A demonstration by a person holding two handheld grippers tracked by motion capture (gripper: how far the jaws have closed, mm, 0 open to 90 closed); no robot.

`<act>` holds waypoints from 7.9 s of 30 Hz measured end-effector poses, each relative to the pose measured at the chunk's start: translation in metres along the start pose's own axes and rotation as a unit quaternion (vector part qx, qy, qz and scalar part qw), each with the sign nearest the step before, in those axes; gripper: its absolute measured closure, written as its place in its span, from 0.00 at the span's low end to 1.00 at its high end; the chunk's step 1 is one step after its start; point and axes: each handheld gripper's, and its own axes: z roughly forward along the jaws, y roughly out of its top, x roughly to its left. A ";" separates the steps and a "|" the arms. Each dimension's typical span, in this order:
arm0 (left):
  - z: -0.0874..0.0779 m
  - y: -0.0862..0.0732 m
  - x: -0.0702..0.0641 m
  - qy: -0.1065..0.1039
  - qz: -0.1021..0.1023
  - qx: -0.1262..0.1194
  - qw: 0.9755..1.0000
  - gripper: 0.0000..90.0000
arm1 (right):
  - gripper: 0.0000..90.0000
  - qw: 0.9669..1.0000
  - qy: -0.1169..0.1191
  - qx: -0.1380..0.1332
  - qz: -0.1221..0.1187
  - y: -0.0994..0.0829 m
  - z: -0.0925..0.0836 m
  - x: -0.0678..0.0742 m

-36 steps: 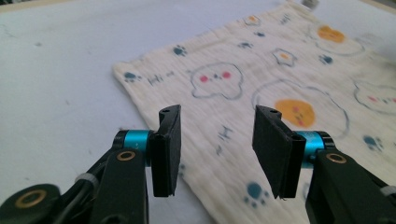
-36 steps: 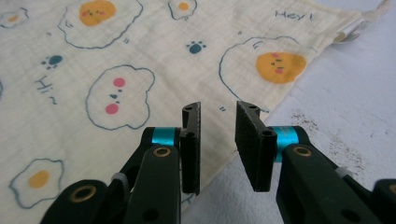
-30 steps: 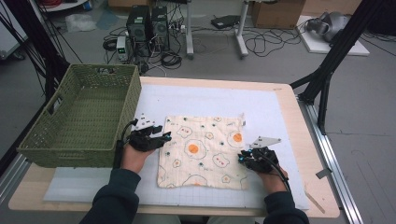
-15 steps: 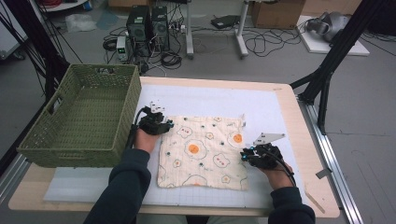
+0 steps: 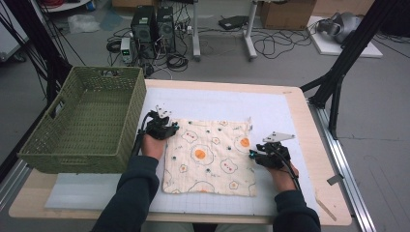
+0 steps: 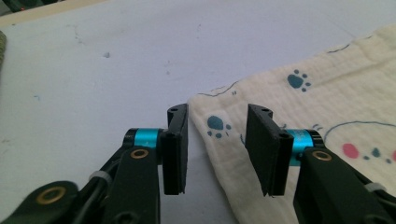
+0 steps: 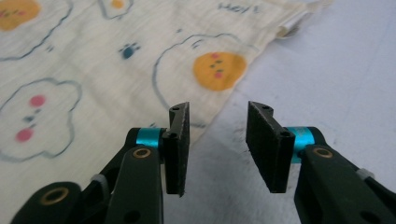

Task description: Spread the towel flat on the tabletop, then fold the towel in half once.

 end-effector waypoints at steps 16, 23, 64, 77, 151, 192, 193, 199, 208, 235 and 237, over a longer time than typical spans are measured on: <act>-0.031 -0.002 0.002 -0.091 -0.024 -0.057 0.994 0.44 | 0.99 0.999 -0.033 0.014 0.010 0.013 0.018 -0.005; -0.045 0.003 -0.002 -0.110 -0.028 -0.083 0.990 0.34 | 0.68 0.999 -0.015 -0.023 0.028 0.013 0.005 -0.009; -0.087 -0.023 -0.005 -0.193 -0.015 -0.162 0.968 0.22 | 0.13 0.993 -0.004 -0.115 -0.010 0.000 -0.044 -0.015; -0.085 -0.025 -0.003 -0.192 -0.031 -0.159 0.968 0.22 | 0.13 0.994 0.000 -0.113 -0.011 0.001 -0.041 -0.014; 0.029 0.018 0.007 -0.086 0.049 0.032 0.995 0.94 | 0.13 0.996 0.031 -0.087 -0.001 0.003 -0.027 -0.015; 0.019 0.018 0.024 -0.098 -0.010 0.019 0.995 0.94 | 0.52 1.000 -0.007 0.026 0.014 0.084 0.075 -0.050; 0.018 0.018 0.025 -0.098 -0.010 0.020 0.995 0.94 | 0.57 0.999 -0.015 0.033 0.007 0.083 0.078 -0.048; 0.018 0.016 0.027 -0.100 -0.017 0.019 0.995 0.94 | 0.67 0.999 -0.009 0.045 0.011 0.080 0.085 -0.048; 0.009 0.024 0.026 -0.075 0.005 -0.012 0.997 0.95 | 0.97 0.999 -0.033 0.040 -0.012 0.083 0.081 -0.038; -0.035 0.036 0.017 -0.117 -0.013 -0.073 0.990 0.95 | 0.96 0.996 -0.017 -0.086 -0.012 0.081 0.027 -0.034; -0.040 0.034 0.013 -0.120 -0.004 -0.071 0.990 0.95 | 0.96 0.995 -0.012 -0.094 -0.013 0.079 0.021 -0.031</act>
